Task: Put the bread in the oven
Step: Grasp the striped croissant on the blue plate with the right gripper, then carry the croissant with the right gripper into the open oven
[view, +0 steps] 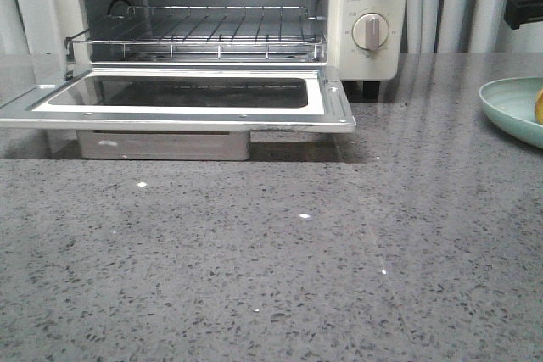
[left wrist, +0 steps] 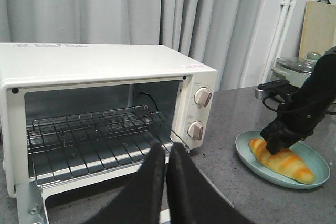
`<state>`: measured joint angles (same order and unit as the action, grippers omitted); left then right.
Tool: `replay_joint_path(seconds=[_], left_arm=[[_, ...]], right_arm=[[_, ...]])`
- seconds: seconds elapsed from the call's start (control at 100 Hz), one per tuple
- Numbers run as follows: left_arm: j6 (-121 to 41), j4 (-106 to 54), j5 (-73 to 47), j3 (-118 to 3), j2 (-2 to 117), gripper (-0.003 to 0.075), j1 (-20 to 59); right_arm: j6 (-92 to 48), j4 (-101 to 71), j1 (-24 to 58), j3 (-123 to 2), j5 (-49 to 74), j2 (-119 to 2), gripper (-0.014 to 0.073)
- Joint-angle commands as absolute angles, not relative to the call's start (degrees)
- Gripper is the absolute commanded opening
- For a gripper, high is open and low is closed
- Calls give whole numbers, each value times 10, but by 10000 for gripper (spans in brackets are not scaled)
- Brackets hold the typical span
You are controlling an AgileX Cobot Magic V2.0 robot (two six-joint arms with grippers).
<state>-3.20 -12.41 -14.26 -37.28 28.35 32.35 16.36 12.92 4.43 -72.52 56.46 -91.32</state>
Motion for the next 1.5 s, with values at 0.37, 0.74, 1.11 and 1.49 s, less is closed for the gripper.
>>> replay_joint_path(seconds=[0.37,0.74,1.11,1.49], left_arm=[[-33,-125,-103,-393,285,-22,322],[-29,-123,-105,-393,262,-22,321],[-29,-102,-174,-393,217,-22,215],[-29,-103,-186,-393,206,-22,154]], right_arm=[[162,140,39,-740,547,-902,-70],[128,137,62,-740,604,-796,-70],[81,73,172,-747,659,-679,-70],[81,86,398,-861,678,-709,-67]])
